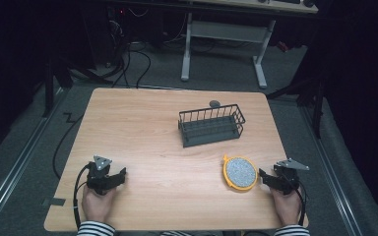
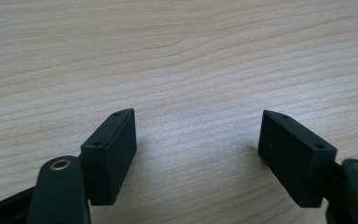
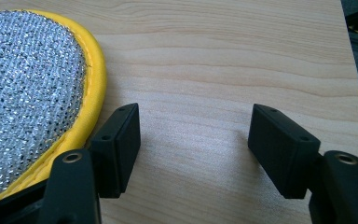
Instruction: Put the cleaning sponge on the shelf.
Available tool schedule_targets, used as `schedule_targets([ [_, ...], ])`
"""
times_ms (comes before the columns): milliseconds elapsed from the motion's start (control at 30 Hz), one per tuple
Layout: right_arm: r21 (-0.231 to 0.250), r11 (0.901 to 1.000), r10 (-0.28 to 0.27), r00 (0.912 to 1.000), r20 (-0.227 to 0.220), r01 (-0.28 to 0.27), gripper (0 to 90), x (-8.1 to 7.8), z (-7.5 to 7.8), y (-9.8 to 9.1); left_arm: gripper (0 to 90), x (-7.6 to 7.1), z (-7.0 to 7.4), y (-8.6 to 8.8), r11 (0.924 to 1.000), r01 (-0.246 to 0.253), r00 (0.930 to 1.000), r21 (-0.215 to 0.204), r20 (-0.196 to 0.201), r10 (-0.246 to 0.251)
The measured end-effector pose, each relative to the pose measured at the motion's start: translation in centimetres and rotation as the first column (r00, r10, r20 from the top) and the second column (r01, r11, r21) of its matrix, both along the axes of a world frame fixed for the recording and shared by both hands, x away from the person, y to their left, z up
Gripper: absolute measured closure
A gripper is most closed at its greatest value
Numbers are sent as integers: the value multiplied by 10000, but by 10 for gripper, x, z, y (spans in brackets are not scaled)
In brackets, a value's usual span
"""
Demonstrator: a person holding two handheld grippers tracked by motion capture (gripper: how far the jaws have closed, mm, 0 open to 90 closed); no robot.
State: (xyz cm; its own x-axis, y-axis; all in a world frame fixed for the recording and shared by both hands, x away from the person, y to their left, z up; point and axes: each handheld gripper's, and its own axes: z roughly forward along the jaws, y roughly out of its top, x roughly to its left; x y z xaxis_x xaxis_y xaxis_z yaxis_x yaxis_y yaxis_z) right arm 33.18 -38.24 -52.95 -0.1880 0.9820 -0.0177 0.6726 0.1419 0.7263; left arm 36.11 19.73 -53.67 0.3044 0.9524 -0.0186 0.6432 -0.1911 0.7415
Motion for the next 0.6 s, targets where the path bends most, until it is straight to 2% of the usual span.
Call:
schedule_targets([
  [500, -4, 10000, 25, 10000, -9, -25, 339, 0, 0, 0, 264, 0, 0, 0, 9998, 174, 9998, 26, -29, -174],
  [600, -2, 10000, 19, 10000, -13, -19, 339, 0, 0, 0, 273, 1, 0, 2, 9998, 56, 10000, -216, -27, -57],
])
